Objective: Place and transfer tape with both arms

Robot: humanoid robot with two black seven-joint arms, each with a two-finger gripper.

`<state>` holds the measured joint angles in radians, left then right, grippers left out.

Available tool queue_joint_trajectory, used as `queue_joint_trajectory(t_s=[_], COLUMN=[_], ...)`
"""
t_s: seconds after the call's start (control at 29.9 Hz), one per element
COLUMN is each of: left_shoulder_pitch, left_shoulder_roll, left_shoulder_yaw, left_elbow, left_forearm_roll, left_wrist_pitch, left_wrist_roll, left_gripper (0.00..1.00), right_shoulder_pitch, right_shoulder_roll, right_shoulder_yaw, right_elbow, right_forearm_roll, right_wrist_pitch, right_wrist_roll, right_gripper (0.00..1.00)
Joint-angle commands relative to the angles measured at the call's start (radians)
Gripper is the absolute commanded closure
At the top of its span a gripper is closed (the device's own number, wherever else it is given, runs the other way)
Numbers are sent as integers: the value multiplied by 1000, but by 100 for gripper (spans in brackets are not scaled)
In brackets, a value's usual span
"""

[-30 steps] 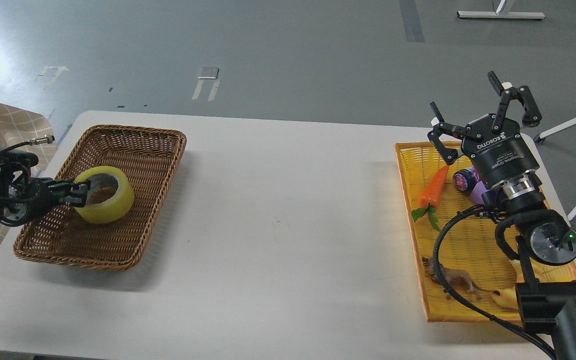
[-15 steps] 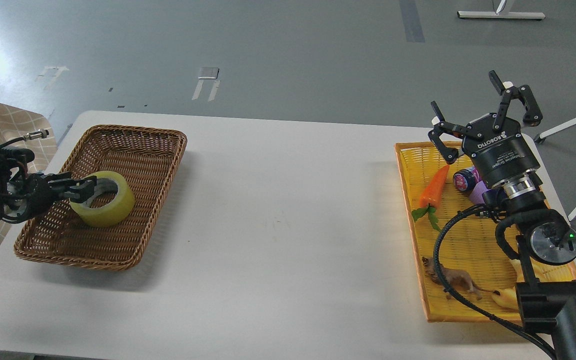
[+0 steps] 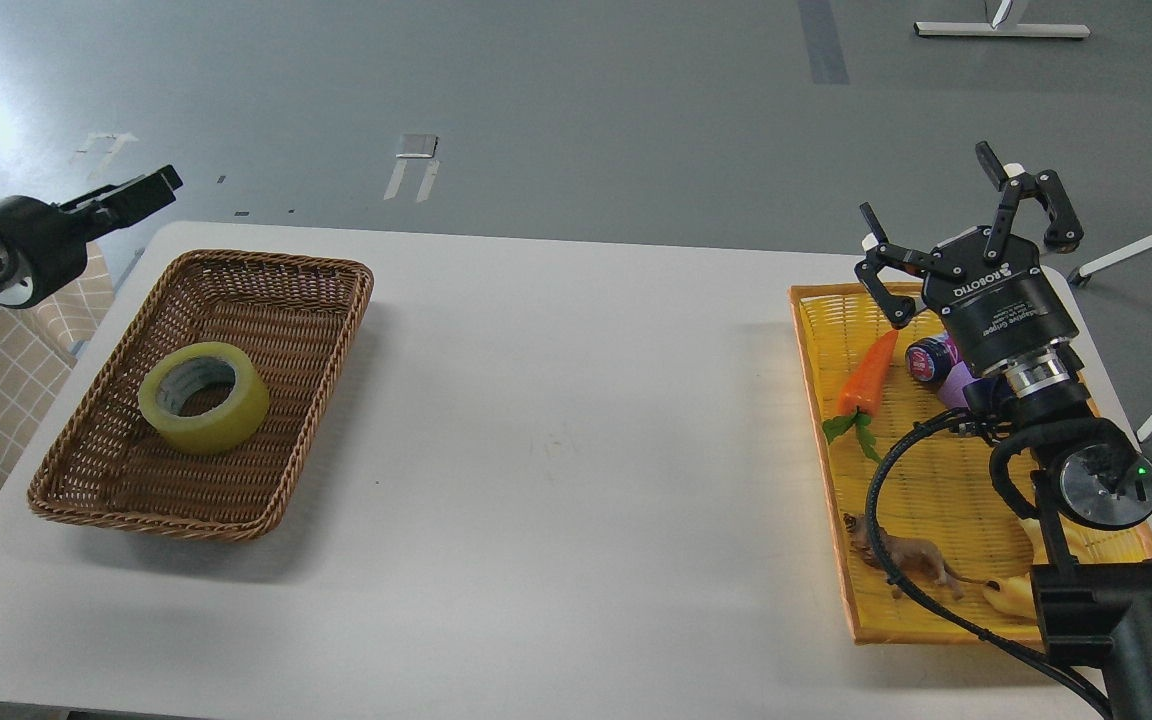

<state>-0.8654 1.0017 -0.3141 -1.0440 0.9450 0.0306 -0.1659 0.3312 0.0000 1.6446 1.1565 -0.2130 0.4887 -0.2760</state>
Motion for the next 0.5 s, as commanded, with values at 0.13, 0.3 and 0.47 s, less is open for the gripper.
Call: queue_joint_trajectory(t_s=[0.13, 0.3, 0.47], left_shoulder_pitch=[-98, -96, -90], left_shoulder_roll=[-120, -250, -389], left_shoulder_yaw=[-98, -269, -408], left_elbow=[-2, -5, -8], left_forearm_roll=[-310, -385, -390], left_wrist_pitch=[-5, -70, -144], left_wrist_roll=[2, 0, 2], left_gripper=[2, 2, 2], right_shoulder_pitch=[12, 29, 38], right_shoulder_roll=[0, 0, 0], right_shoulder_yaw=[-9, -11, -9], right_elbow=[5, 2, 5], right_forearm_roll=[-6, -8, -6], right_wrist_pitch=[0, 0, 0], right_wrist_roll=[-2, -2, -2], right_gripper=[0, 0, 0])
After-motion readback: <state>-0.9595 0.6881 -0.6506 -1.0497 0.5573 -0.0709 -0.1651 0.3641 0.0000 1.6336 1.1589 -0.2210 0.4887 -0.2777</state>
